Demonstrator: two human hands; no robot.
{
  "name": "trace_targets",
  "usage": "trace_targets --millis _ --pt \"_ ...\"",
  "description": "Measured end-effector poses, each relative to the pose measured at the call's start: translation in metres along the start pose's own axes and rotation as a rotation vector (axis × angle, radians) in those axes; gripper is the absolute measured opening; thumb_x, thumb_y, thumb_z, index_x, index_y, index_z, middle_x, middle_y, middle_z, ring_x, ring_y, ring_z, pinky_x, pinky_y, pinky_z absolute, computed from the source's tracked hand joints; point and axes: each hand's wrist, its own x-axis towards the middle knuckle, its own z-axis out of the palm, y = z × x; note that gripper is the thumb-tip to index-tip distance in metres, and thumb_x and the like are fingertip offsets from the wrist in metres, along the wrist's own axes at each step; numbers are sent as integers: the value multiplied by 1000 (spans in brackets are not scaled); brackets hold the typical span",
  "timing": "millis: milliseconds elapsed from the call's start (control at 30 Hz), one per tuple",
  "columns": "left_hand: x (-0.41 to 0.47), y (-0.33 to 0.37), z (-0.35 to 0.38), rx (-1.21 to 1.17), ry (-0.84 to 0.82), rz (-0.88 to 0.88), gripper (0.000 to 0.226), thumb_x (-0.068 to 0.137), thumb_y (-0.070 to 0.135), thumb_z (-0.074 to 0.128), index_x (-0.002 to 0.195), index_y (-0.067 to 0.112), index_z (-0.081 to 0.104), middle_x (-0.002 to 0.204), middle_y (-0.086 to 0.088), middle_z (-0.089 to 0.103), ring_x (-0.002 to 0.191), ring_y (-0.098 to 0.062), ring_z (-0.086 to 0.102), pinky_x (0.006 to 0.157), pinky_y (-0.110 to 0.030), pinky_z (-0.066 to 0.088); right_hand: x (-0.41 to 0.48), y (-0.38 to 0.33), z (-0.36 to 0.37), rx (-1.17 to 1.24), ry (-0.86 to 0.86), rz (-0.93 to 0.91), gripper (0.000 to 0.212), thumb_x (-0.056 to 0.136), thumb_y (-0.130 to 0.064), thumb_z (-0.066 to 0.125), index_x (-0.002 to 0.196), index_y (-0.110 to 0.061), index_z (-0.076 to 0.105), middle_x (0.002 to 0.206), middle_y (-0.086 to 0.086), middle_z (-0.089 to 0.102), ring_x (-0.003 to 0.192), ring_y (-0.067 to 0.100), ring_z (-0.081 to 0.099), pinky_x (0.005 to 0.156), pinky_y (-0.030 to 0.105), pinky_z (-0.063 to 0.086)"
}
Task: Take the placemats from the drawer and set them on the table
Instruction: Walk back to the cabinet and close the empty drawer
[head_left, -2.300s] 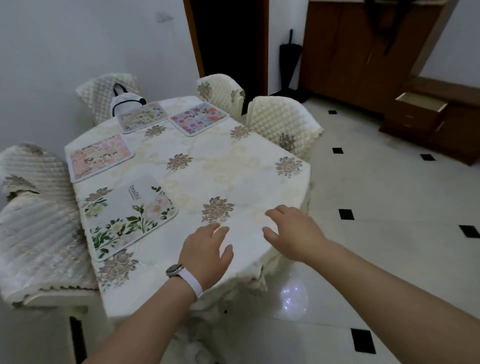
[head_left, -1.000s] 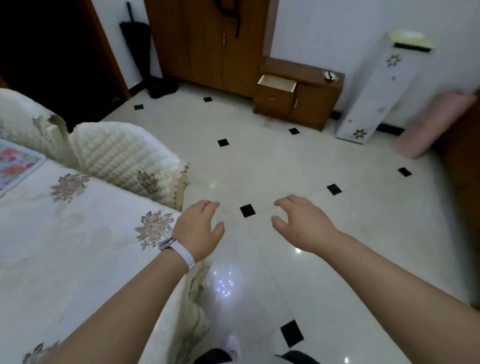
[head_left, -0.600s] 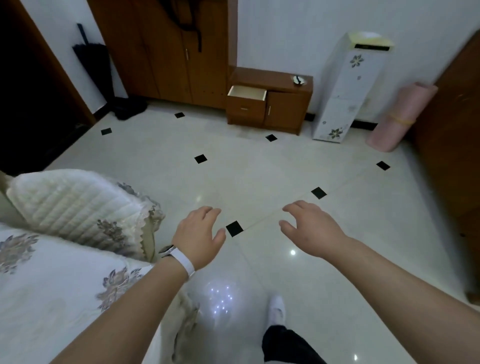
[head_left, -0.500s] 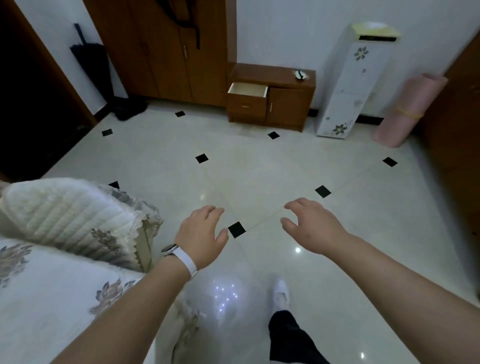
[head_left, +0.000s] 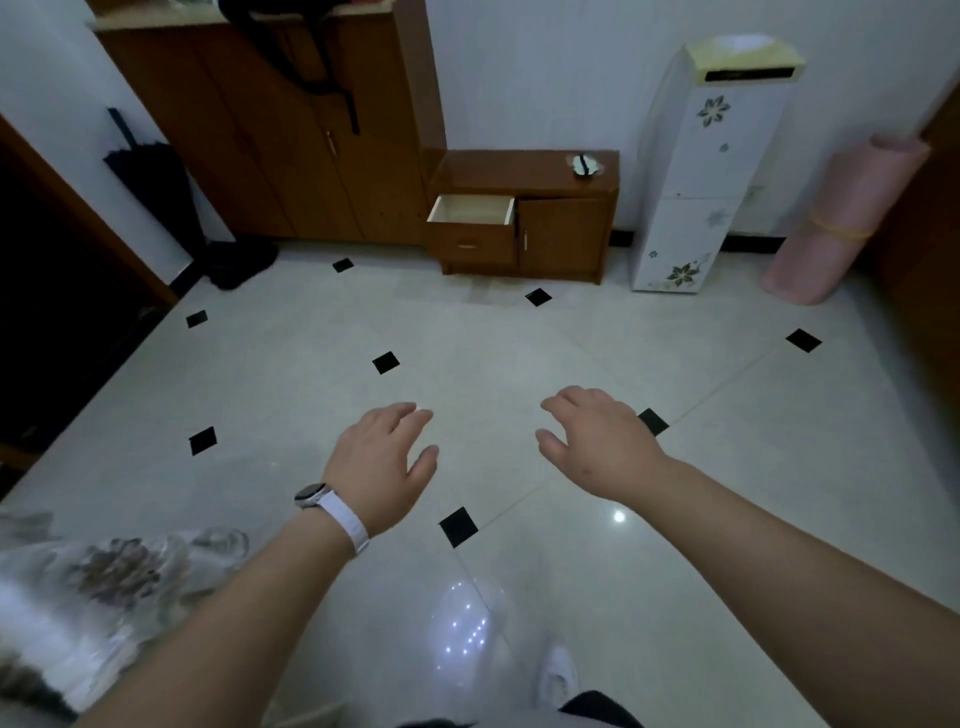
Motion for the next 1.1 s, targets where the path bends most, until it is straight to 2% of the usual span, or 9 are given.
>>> trace_targets --millis 167,433,700,800,933,1100 --pt "55 1 -4 24 13 -1 55 88 48 35 124 16 61 127 -8 62 114 -30 57 90 -44 49 48 21 -17 55 12 -25 49 100 -45 38 142 -20 46 140 0 50 125 23 46 101 39 40" --pt "151 -36 20 -35 -15 -3 57 88 50 35 126 16 61 127 -11 62 113 -32 58 88 -45 50 148 40 -19 26 -37 -13 52 100 -47 36 146 -22 41 145 -2 45 131 22 40 105 39 36" --pt "300 -112 54 -127 -82 4 65 87 55 28 132 18 56 134 -9 57 121 -30 53 94 -44 44 303 49 -30 -61 -59 65 51 100 -49 37 143 -22 43 143 -2 49 126 22 45 101 38 41" --pt "361 -143 46 -144 -71 13 66 86 57 26 133 20 55 136 -7 55 123 -27 51 96 -43 43 366 41 -47 -80 -78 80 52 100 -50 35 144 -23 42 145 -1 47 128 22 44 103 38 41" --pt "439 -185 30 -128 -51 45 64 88 56 26 135 22 52 138 -5 53 126 -26 48 100 -43 40 444 31 -73 -57 -15 105 53 100 -49 35 145 -23 41 145 -1 46 130 22 42 104 39 39" --pt "501 -218 20 -105 -42 66 64 87 56 27 133 21 54 135 -6 56 123 -26 50 98 -43 41 510 31 -78 -43 -20 123 51 100 -49 36 144 -22 43 143 -1 48 127 22 44 102 38 41"
